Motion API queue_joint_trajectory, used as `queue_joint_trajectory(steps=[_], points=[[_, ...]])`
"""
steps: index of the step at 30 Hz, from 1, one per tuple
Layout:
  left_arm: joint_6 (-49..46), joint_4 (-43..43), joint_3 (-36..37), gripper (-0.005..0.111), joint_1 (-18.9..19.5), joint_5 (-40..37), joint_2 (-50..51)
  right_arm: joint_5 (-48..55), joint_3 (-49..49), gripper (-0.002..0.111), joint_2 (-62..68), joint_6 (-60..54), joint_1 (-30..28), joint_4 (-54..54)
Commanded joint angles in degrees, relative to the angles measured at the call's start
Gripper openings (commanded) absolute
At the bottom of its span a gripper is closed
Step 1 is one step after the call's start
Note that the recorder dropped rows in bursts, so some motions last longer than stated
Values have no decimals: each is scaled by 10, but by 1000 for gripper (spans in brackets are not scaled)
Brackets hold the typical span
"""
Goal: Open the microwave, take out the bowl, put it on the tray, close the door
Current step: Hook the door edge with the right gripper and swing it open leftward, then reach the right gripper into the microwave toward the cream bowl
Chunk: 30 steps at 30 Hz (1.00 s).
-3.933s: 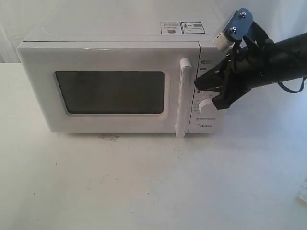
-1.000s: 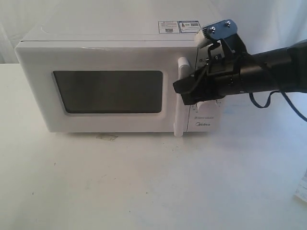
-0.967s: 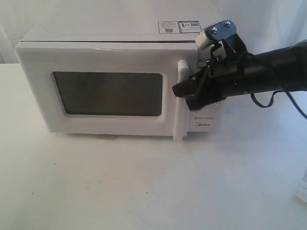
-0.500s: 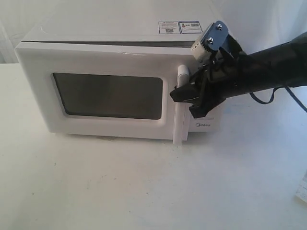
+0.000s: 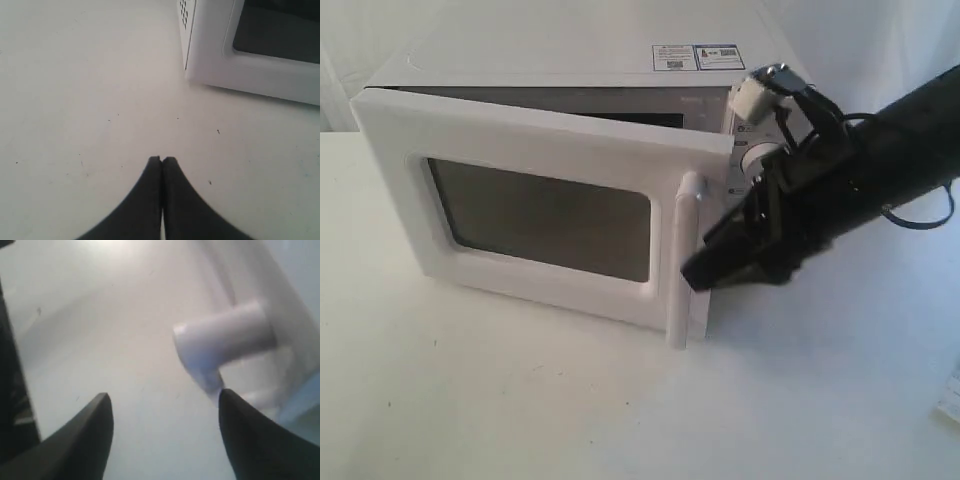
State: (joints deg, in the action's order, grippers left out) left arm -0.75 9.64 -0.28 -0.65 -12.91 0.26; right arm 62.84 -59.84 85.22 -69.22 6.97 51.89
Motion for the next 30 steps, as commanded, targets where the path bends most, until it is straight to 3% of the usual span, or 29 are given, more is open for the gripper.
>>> queue_joint_trajectory(steps=[1, 5, 7, 9, 10, 15, 30], points=[[3, 1, 3, 0, 1, 1, -3, 60, -1, 53, -44, 147, -1, -199], [3, 1, 3, 0, 1, 1, -3, -86, -1, 36, -63, 243, -1, -261], [3, 1, 3, 0, 1, 1, -3, -147, -1, 20, -63, 280, -1, -226], [3, 1, 3, 0, 1, 1, -3, -161, -1, 3, -58, 246, 2, -168], [3, 1, 3, 0, 1, 1, -3, -158, -1, 0, -54, 184, 8, -119], [3, 1, 3, 0, 1, 1, -3, -105, -1, 0, -35, -29, 45, 37], [3, 1, 3, 0, 1, 1, -3, -163, -1, 0, 49, -83, 180, 51]])
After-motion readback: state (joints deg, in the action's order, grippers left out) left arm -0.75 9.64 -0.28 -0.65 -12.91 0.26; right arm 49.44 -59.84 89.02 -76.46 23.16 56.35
